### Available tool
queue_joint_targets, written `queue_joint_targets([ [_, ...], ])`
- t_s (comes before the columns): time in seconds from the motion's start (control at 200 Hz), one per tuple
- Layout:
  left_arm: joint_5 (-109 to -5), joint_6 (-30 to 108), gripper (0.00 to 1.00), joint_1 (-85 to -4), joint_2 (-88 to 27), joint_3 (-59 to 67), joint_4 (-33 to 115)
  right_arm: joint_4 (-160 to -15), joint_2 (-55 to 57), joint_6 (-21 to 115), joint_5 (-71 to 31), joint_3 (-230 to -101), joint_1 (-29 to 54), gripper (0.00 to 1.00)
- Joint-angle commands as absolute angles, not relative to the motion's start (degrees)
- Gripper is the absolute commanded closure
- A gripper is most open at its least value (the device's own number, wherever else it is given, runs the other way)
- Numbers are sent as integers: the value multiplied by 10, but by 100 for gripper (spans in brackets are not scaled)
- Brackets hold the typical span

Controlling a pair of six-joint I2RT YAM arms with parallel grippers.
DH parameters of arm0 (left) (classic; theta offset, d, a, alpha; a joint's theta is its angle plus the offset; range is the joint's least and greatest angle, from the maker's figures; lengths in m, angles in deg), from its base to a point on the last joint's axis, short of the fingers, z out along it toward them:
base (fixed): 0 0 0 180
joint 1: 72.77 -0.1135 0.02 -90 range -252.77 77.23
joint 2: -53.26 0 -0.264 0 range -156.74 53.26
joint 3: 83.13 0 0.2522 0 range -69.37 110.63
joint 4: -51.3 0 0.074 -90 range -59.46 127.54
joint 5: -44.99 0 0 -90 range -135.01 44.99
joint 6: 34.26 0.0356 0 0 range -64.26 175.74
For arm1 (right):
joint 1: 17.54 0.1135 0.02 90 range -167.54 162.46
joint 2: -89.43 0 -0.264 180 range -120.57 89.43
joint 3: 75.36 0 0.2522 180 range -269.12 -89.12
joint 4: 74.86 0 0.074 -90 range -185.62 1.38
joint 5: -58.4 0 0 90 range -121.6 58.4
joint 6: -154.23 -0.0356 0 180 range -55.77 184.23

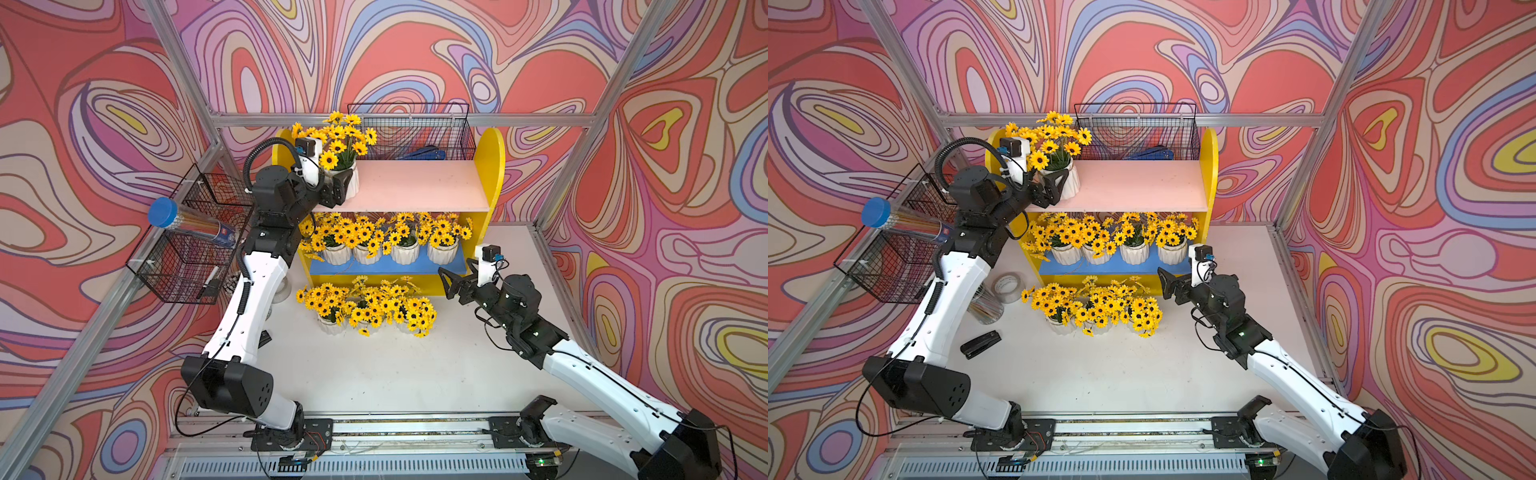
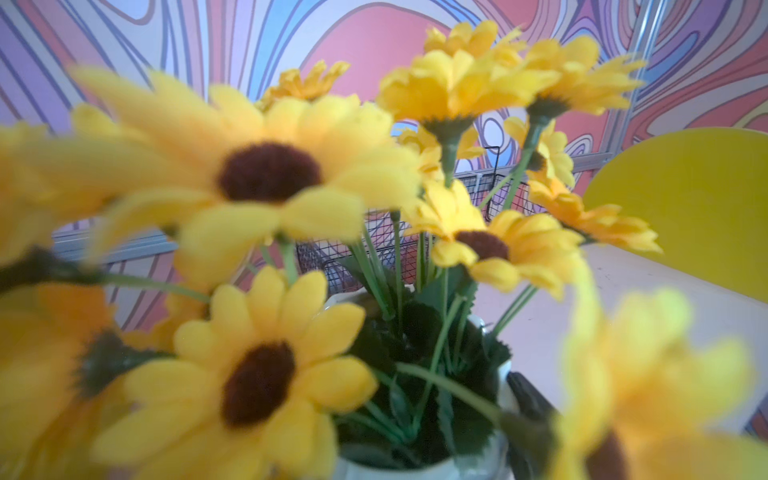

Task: Take the sunflower pots off the shelves
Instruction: Pick up the sunflower pot from the shelf.

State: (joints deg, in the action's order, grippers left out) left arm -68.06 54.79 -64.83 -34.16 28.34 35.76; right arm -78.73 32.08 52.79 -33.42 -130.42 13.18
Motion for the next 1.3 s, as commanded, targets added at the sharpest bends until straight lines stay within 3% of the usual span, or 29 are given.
queue_joint_targets([
  [0.0, -761, 543, 100, -642, -360, 314, 334, -775, 317, 528, -332, -1312, 129, 3],
  [0.361, -819, 554, 100, -634, -374, 324, 326, -780, 318, 532, -334, -1317, 129, 3],
  [0.531, -817, 586, 67, -628, -364, 318, 314, -784, 319, 535, -336, -1320, 129, 3],
  [0.586, -810, 590, 47, -628, -362, 314, 315, -784, 317, 534, -335, -1320, 129, 3],
  [0.801, -794, 608, 21, -628, -360, 310, 319, -788, 315, 532, -330, -1323, 129, 3],
  [0.856, -792, 612, 13, -628, -361, 311, 316, -787, 315, 532, -330, -1323, 129, 2],
  [0.896, -793, 616, 1, -628, -361, 312, 311, -787, 314, 532, -330, -1323, 129, 2],
  [1.297, -778, 618, 0, -626, -381, 332, 309, -782, 298, 531, -323, -1328, 129, 2],
])
